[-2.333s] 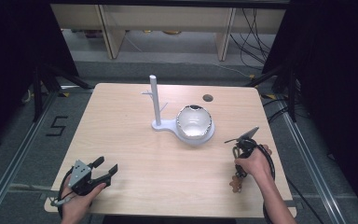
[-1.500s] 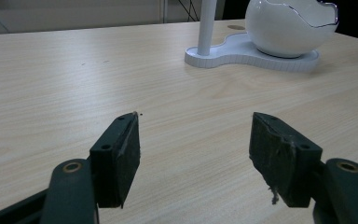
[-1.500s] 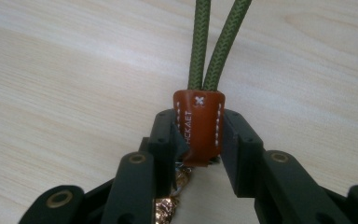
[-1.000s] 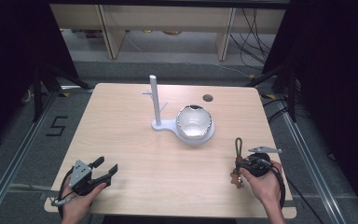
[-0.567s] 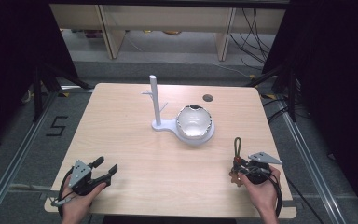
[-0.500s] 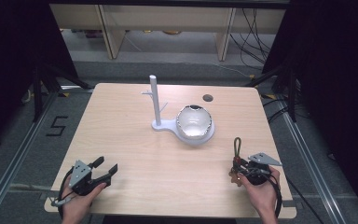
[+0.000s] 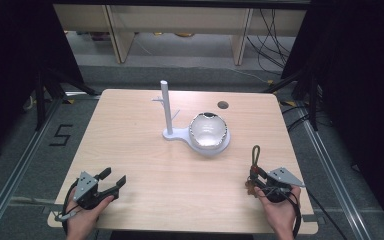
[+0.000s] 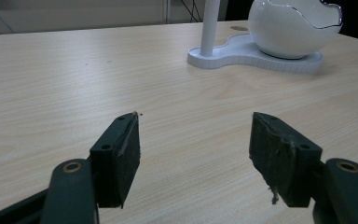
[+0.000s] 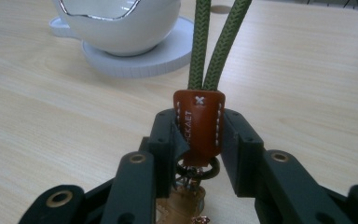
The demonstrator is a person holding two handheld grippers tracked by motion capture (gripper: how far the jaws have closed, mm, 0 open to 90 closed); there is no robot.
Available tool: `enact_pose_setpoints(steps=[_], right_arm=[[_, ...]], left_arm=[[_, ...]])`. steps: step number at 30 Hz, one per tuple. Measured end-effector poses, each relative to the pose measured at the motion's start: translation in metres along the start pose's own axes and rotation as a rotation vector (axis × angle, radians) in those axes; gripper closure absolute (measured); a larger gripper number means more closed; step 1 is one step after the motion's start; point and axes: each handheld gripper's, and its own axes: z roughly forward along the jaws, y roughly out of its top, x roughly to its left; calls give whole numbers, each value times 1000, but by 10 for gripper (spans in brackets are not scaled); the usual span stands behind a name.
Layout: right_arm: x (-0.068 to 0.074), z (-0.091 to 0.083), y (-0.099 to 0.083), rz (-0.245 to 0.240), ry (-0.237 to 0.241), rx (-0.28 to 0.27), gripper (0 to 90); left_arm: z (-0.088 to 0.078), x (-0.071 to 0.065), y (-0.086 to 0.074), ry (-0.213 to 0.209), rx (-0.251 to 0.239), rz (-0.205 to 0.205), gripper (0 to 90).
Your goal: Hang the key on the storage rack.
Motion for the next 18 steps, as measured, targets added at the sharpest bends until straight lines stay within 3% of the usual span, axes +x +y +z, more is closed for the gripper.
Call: enact_pose_setpoints(steps=[1, 2, 3, 4, 9, 12, 14, 18], right_arm=[[0, 0, 0, 0, 0, 0, 680], [4, -3, 1, 49, 2, 13, 680], [3, -3, 1, 21, -9, 4, 680], [1, -3, 2, 0, 11, -19, 680], [1, -7, 8, -16, 12, -31, 680], [4, -10, 12, -30, -6, -87, 681], [6, -12, 15, -56, -6, -106, 681], [10, -14, 19, -55, -10, -125, 681]], left_arm=[[0, 0, 0, 0, 0, 0, 330], [0, 0, 0, 0, 0, 1, 330], [0, 0, 0, 0, 0, 0, 330], [0, 0, 0, 1, 0, -1, 330], [0, 0, 0, 1, 0, 0, 330], [0, 0, 0, 7, -3, -8, 330], [0, 0, 0, -2, -4, -7, 330], [0, 0, 0, 7, -6, 0, 330]])
